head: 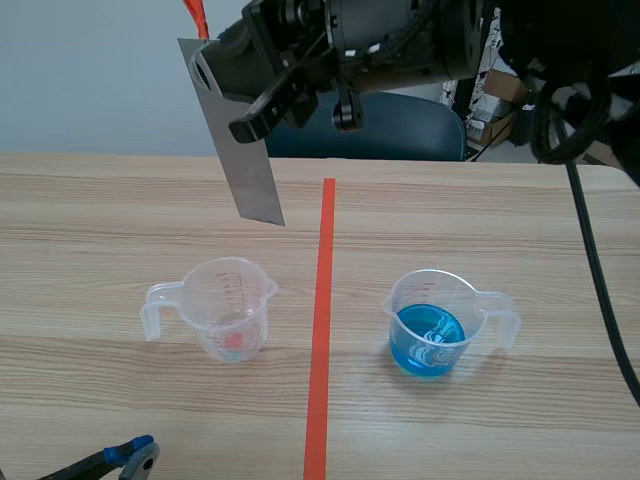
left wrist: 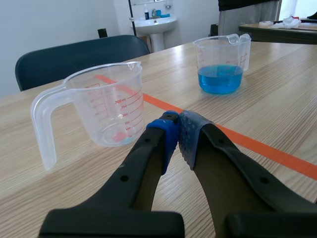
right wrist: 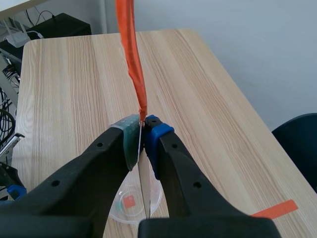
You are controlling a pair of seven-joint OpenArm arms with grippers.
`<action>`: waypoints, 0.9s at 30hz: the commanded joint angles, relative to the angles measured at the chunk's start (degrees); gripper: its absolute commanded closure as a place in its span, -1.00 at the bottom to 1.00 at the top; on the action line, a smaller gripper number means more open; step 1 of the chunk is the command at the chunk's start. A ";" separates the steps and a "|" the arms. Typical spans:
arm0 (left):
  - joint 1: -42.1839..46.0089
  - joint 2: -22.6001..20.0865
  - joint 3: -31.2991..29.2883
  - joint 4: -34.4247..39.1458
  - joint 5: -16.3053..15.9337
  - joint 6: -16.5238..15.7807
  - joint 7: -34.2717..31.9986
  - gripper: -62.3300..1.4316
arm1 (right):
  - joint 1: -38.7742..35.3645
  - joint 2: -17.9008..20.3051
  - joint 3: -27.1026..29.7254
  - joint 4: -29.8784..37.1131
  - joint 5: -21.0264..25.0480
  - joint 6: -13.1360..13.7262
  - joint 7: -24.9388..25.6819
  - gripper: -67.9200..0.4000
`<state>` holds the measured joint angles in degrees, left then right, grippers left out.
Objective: Do the redox reaction experiment. move the plate over the left beaker
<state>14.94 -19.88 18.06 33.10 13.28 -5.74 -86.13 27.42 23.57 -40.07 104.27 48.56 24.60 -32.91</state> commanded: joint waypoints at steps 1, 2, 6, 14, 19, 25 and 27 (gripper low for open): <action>0.44 0.22 -0.33 0.44 -0.59 1.46 -1.90 0.86 | 1.18 -0.92 0.74 0.68 -0.24 -0.17 0.59 0.97; 0.44 0.63 -0.42 0.13 -0.85 2.43 -1.73 0.87 | 1.18 -1.55 0.57 0.68 -0.68 -0.17 0.61 0.97; 0.44 2.45 -2.01 -1.49 -4.11 3.15 -1.33 0.87 | 1.16 -3.23 -1.09 0.68 -0.81 -0.17 0.66 0.97; 0.46 5.49 -4.17 -3.17 -8.46 3.04 -1.77 0.87 | 1.18 -5.03 -6.91 0.13 -1.84 -0.17 0.98 0.97; 0.81 6.69 -4.85 -3.21 -9.29 3.02 -2.90 0.87 | 1.18 -5.01 -8.85 -0.09 -3.80 -0.17 4.09 0.97; 2.40 8.50 -8.59 -3.21 -9.60 3.02 -2.90 0.87 | 1.18 -5.01 -11.82 -2.93 -5.75 -0.24 10.25 0.97; 2.69 8.90 -9.66 -3.21 -9.51 2.97 -2.90 0.87 | 1.18 -5.01 -12.61 -4.48 -6.49 -1.14 12.02 0.97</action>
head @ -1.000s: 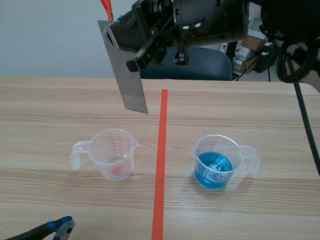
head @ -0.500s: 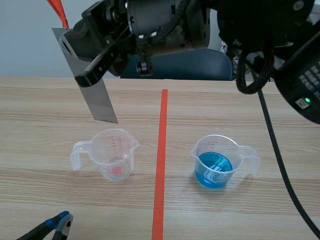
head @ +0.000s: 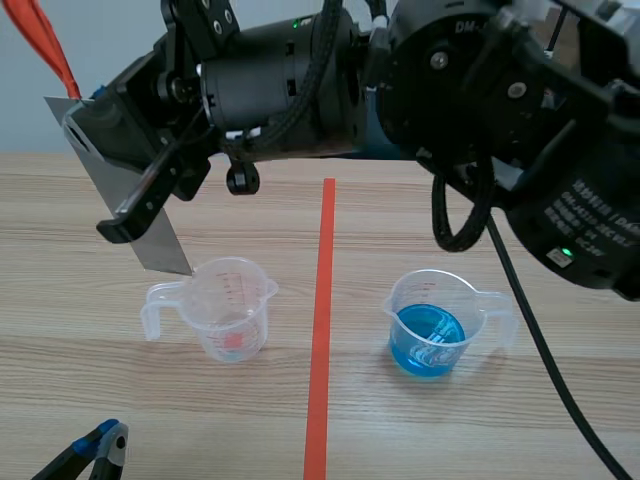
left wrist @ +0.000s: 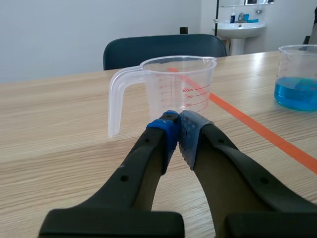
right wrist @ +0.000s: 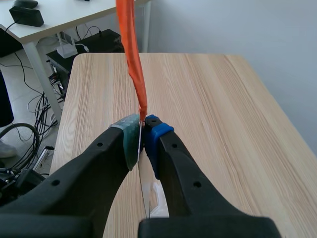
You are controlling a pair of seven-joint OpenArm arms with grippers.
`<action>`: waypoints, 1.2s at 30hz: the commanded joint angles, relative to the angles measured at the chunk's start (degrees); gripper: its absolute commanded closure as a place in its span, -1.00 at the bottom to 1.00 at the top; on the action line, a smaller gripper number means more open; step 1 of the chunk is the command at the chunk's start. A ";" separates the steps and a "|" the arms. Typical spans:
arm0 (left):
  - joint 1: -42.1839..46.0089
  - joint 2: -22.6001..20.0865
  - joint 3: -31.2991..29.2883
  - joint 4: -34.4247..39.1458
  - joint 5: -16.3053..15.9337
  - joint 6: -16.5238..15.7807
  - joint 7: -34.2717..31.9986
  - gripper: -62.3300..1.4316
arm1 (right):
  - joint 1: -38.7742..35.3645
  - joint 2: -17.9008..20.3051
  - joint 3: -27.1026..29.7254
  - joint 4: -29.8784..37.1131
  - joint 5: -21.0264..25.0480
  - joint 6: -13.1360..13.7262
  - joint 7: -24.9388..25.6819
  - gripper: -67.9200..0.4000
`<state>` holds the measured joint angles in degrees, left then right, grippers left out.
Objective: Do the redox reaction experiment. move the plate over the left beaker
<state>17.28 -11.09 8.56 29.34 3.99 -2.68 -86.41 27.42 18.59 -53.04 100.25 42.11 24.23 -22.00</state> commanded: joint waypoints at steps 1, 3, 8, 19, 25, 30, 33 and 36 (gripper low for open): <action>0.37 0.26 -0.55 0.55 -0.11 -0.09 -2.62 0.87 | 1.18 -0.02 0.00 -1.36 -0.61 -1.20 2.12 0.97; 0.66 0.31 -1.11 0.57 -0.11 -0.07 -2.62 0.87 | 1.18 -0.02 -0.37 -3.15 -1.55 -2.05 4.13 0.97; 0.83 -0.07 -1.27 0.55 0.11 -0.02 -2.62 0.85 | 1.16 -0.02 -0.39 -6.47 -1.92 -2.40 6.40 0.97; 0.79 -0.68 -1.68 0.72 0.04 -0.07 -2.62 -0.97 | 1.16 0.00 -0.39 -7.87 -3.13 -7.85 6.21 0.97; 0.79 -0.70 -1.68 0.72 0.02 -0.02 -2.62 -1.00 | 1.16 0.00 -0.39 -7.87 -3.15 -7.96 5.40 0.97; 0.79 -0.70 -1.68 0.72 0.02 -0.02 -2.62 -1.00 | 1.16 0.00 -0.39 -7.87 -3.15 -7.96 4.72 0.97; 0.79 -0.70 -1.68 0.72 0.04 -0.02 -2.62 -1.00 | 1.16 0.00 -0.39 -7.85 -3.10 -7.96 4.33 0.97; 0.79 -0.70 -1.68 0.72 0.04 -0.02 -2.62 -1.00 | 1.16 0.00 -0.39 -7.85 -3.08 -7.93 4.13 0.97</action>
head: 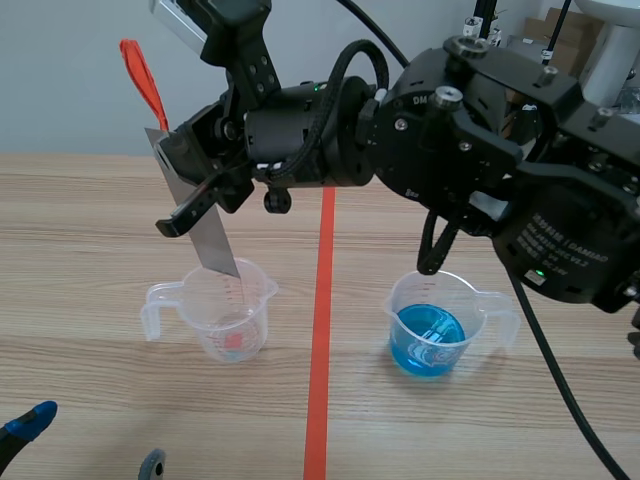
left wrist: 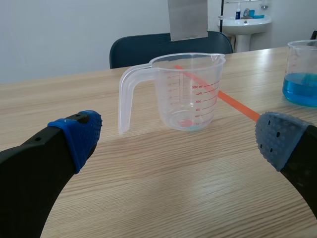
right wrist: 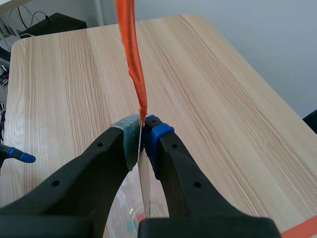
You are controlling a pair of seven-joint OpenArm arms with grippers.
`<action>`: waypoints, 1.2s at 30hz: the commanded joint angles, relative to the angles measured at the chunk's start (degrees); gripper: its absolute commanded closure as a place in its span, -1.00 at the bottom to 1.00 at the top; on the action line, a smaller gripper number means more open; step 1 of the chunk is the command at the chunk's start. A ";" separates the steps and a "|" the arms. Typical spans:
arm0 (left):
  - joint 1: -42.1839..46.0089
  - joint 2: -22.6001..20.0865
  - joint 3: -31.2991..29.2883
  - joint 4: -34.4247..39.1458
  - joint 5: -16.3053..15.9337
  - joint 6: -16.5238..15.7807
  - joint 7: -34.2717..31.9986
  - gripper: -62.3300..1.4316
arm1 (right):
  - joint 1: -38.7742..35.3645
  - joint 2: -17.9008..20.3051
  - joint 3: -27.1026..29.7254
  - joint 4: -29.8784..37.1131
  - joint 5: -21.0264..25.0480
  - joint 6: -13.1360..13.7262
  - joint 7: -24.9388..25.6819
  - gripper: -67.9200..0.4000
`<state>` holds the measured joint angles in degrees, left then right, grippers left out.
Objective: Do the redox reaction experiment. move the plate over the left beaker
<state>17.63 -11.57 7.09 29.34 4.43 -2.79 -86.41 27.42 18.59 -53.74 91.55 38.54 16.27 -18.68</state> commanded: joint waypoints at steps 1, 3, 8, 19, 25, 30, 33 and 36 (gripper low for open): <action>0.44 -0.22 -0.22 0.72 -0.39 0.09 -2.62 -1.00 | 1.16 0.00 0.31 0.85 0.48 0.02 0.81 0.97; 0.44 -0.22 -0.22 0.72 -0.39 0.09 -2.62 -1.00 | 1.16 0.00 0.31 0.85 0.48 0.02 0.81 0.97; 0.44 -0.22 -0.22 0.72 -0.39 0.09 -2.62 -1.00 | 1.16 0.00 0.31 0.85 0.48 0.02 0.81 0.97; 0.44 -0.24 -0.22 0.72 -0.39 0.09 -2.62 -1.00 | 1.16 -0.02 0.31 0.85 0.48 0.02 0.28 0.97; 0.44 -0.24 -0.22 0.72 -0.39 0.09 -2.62 -1.00 | 1.16 -0.02 0.31 0.85 0.46 0.00 -0.48 0.97; 0.44 -0.24 -0.22 0.72 -0.39 0.09 -2.62 -1.00 | 1.16 -0.02 0.31 0.85 0.44 0.00 -0.46 0.97; 0.44 -0.24 -0.22 0.72 -0.39 0.09 -2.62 -1.00 | 1.14 -0.02 0.31 0.85 0.44 0.00 -0.42 0.97; 0.44 -0.24 -0.22 0.72 -0.39 0.09 -2.62 -1.00 | 1.14 -0.02 0.31 0.85 0.46 0.00 0.02 0.97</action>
